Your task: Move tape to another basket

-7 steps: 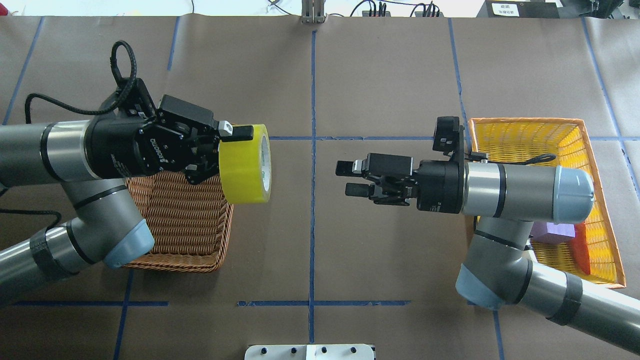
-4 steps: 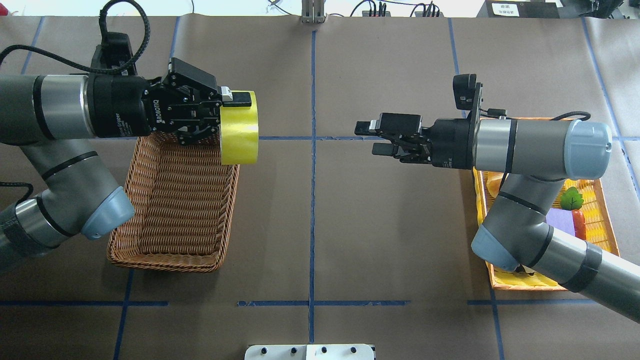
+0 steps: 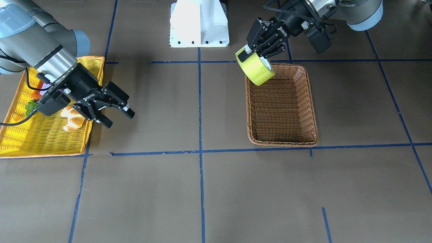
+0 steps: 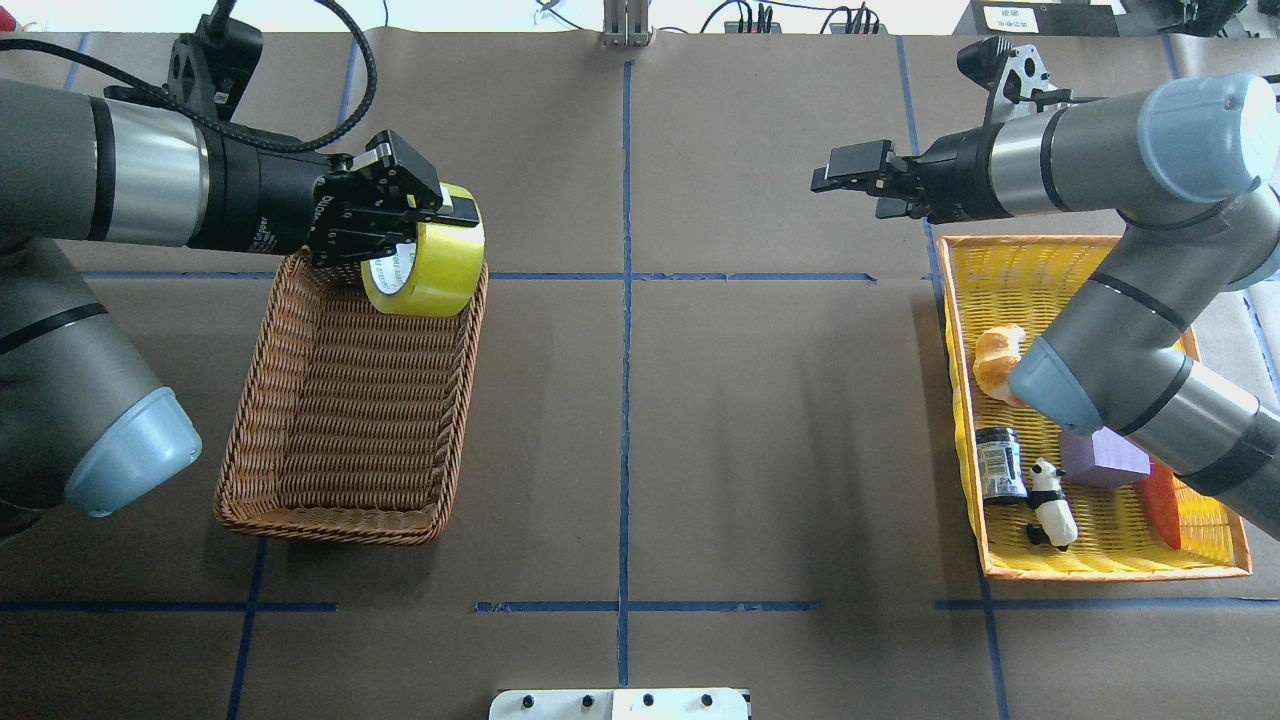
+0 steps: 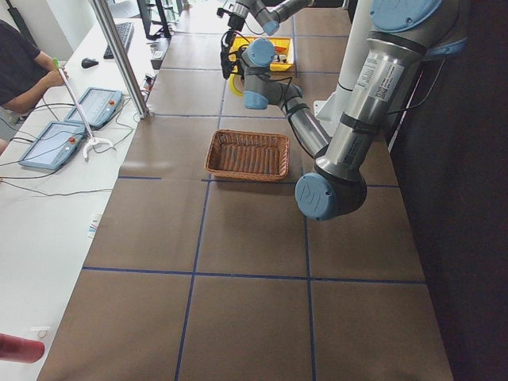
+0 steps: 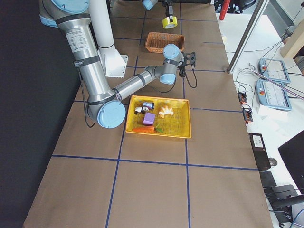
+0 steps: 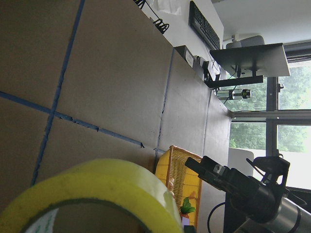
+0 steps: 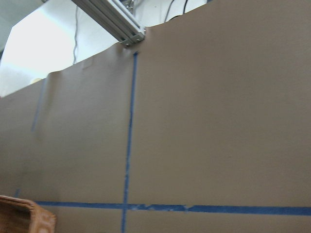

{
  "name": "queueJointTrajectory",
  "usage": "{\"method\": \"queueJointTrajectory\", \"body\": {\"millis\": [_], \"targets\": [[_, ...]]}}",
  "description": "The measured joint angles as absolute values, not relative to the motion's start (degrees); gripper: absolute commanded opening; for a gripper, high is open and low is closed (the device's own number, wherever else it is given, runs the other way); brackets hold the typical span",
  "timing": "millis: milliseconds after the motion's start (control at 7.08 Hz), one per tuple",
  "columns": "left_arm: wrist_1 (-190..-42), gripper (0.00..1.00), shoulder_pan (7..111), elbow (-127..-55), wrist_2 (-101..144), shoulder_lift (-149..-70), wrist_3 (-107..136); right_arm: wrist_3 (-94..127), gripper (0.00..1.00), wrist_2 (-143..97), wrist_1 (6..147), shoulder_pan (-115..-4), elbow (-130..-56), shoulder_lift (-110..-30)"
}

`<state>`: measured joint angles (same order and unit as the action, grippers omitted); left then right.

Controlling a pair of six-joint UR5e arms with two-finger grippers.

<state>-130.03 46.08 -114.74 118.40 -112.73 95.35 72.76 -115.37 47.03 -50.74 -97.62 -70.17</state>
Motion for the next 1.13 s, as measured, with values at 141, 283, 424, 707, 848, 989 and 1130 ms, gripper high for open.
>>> {"method": "queueJointTrajectory", "body": {"millis": [141,283,424,707,848,989,1130], "targets": [[-122.2,0.0,46.1,-116.0,117.5,-112.5,89.6,63.5,1.0,-115.4,56.9,-52.5,-97.7,-70.2],[-113.7,0.0,46.0,-117.2,115.1,-112.4,83.4,54.8,1.0,-115.2,65.7,-54.2,-97.7,-70.2],[-103.7,0.0,45.7,-118.9,111.7,-112.5,76.5,45.3,1.0,-114.9,74.6,-55.8,-97.6,-69.9],[-87.1,0.0,44.2,-121.2,107.7,-112.6,63.9,28.3,1.0,-115.9,87.5,-59.9,-97.0,-69.8],[-84.5,0.0,42.8,-119.6,107.4,-112.4,61.1,22.1,1.0,-118.9,90.9,-62.9,-96.4,-70.1],[-83.9,0.0,40.5,-116.4,107.5,-112.5,60.1,17.7,1.0,-123.1,92.5,-66.2,-95.3,-70.4],[-83.9,0.0,38.1,-113.3,107.5,-112.8,59.8,14.4,1.0,-126.3,93.1,-69.0,-94.4,-71.0]]}}
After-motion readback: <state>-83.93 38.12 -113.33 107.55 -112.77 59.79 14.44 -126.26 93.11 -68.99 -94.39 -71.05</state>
